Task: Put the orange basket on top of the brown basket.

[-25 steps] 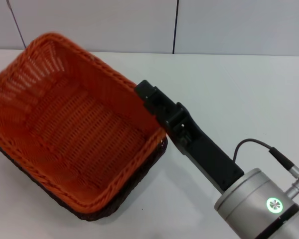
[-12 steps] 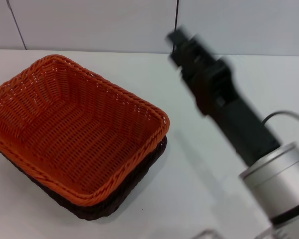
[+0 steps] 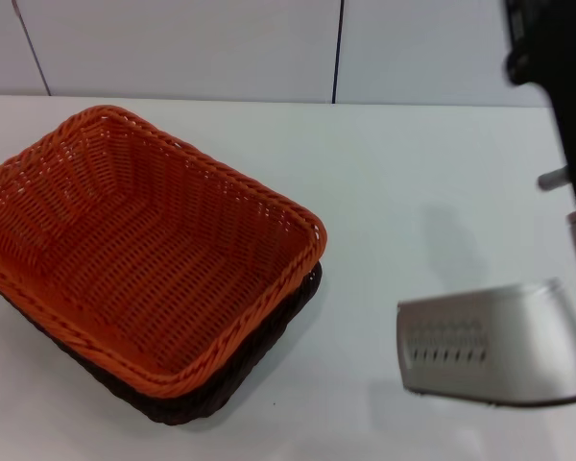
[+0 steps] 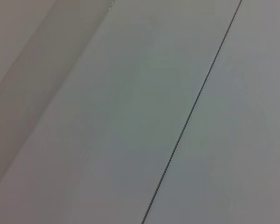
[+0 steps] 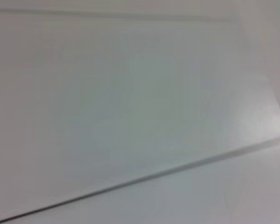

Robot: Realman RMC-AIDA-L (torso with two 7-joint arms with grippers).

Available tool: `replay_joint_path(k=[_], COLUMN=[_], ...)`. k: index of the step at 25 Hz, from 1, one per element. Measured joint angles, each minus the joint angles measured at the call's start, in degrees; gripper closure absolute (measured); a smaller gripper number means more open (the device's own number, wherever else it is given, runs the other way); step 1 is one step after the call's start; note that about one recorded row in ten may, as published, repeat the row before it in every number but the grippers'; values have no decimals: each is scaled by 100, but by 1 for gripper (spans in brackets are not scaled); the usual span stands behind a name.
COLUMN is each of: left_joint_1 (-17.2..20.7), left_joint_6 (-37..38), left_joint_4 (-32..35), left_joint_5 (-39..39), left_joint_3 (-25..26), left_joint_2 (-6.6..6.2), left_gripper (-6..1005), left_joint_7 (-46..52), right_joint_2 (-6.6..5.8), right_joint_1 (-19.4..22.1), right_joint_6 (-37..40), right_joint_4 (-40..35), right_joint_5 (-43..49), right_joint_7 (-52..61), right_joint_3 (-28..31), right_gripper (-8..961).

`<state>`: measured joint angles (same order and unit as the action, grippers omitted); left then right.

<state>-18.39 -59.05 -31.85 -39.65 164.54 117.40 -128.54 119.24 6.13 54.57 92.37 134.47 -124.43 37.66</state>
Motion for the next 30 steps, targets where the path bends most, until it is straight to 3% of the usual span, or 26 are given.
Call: replay_joint_path(k=[6, 11, 17, 21, 30], left_joint_1=[-10, -17, 2, 60, 152], left_joint_6=[191, 202, 208, 188, 172], left_joint_4=[130, 106, 98, 107, 139], left_joint_5=[-280, -316, -316, -316, -315], left_joint_3=[-54, -93, -131, -113, -180], left_joint_2=[-149, -154, -155, -164, -165], left_gripper=[397, 397, 397, 397, 397], left_joint_7=[-7, 6, 18, 33, 35], right_joint_2=[-7, 2, 1, 5, 1], right_joint_1=[-723, -1205, -1537, -1803, -1831], right_joint_6=[1445, 2480, 2878, 3058, 3187], right_joint_4=[-372, -824, -1326, -1740, -2729], right_joint_5=[-1353, -1910, -2579, -3259, -3299], right_joint_7=[366, 1278, 2461, 3973, 6572], right_joint_3=[-287, -340, -328, -308, -453], right_gripper=[530, 530, 530, 530, 530])
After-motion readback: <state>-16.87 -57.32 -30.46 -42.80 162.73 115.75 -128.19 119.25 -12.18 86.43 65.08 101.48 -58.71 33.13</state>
